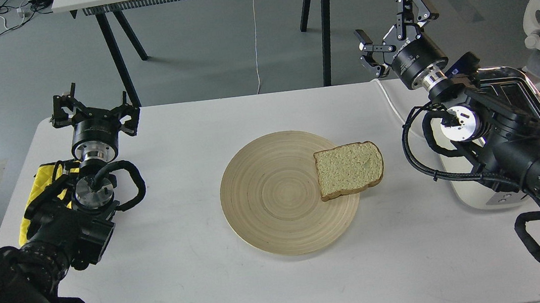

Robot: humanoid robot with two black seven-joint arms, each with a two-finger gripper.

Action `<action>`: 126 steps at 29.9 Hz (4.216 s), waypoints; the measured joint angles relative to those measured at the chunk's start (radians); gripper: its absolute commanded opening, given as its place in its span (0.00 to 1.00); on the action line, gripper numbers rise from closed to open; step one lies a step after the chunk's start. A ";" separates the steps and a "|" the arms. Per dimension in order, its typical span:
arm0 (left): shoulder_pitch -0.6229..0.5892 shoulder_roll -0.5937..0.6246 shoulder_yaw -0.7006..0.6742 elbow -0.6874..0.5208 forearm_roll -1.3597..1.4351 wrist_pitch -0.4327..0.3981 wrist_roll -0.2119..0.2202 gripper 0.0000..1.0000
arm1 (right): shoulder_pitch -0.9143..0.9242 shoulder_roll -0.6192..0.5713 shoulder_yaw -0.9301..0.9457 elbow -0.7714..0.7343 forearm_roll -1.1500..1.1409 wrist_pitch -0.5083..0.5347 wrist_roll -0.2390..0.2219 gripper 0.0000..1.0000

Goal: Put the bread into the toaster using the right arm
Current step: 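Move the right gripper down from the toaster toward the bread slice, then reach the right gripper to the bread slice edge and grasp it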

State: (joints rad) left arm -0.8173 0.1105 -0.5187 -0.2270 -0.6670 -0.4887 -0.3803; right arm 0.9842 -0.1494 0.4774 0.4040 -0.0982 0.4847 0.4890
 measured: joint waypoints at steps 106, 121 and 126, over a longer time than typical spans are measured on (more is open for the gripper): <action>0.000 0.000 0.000 0.000 0.000 0.000 0.000 1.00 | -0.015 -0.241 -0.826 0.527 -0.340 -0.649 -0.182 0.91; 0.000 0.000 0.000 0.000 0.000 0.000 0.000 1.00 | -0.031 -0.239 -0.815 0.527 -0.338 -0.703 -0.182 0.04; 0.000 0.000 0.000 0.000 0.000 0.000 0.000 1.00 | -0.036 -0.245 -0.809 0.529 -0.335 -0.725 -0.182 0.00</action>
State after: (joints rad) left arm -0.8176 0.1104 -0.5185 -0.2270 -0.6673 -0.4886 -0.3804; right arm 0.9483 -0.3944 -0.3316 0.9333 -0.4334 -0.2401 0.3073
